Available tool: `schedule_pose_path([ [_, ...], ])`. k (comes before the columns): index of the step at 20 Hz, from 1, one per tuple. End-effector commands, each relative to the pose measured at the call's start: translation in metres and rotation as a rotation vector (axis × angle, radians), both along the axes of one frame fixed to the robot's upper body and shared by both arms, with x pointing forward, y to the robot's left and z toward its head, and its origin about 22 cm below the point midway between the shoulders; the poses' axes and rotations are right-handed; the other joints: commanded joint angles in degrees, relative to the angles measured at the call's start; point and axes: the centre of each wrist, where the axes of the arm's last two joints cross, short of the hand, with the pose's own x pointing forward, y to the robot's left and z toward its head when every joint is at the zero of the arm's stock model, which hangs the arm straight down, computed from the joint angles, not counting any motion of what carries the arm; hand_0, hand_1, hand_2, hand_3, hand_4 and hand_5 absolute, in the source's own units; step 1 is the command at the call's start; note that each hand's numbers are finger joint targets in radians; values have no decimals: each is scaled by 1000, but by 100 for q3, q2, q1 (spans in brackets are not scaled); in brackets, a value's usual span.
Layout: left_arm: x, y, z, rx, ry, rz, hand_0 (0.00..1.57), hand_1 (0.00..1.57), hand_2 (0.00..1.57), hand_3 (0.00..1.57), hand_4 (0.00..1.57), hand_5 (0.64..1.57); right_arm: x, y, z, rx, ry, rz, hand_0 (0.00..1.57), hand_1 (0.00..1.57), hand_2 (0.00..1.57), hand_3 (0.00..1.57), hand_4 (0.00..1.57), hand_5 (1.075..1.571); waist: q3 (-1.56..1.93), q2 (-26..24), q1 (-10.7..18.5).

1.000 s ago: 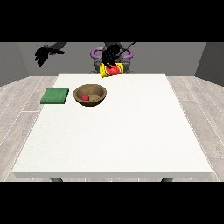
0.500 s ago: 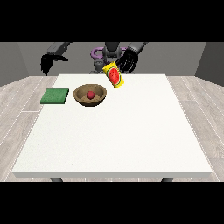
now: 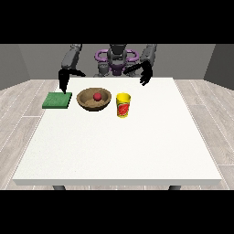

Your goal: Pick the cup and pour the ball into the bowl, then pick the bowl and place it on the pad

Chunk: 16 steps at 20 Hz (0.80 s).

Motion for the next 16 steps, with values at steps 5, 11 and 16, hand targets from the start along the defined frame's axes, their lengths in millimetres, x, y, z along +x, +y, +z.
schedule_pose_path([
  [5, -17, 23, -5, -155, -41, -176, 0, 0, 0, 0, 0, 1563, 22, 30, -13, 26, 4, -112, 0, 0, 0, 0, 327, 1570, 55, 224, 531],
  [11, -27, 72, -20, -135, -39, -157, 0, 0, 0, 0, 0, 1565, 35, 36, -17, 46, 52, -123, 0, 0, 0, 0, 251, 1567, 54, 116, 393],
  [16, -23, 87, 3, -137, -73, -132, 0, 0, 0, 0, 0, 1565, 31, 34, -39, 44, 38, -102, 0, 0, 0, 0, 201, 1562, 56, 263, 343],
])
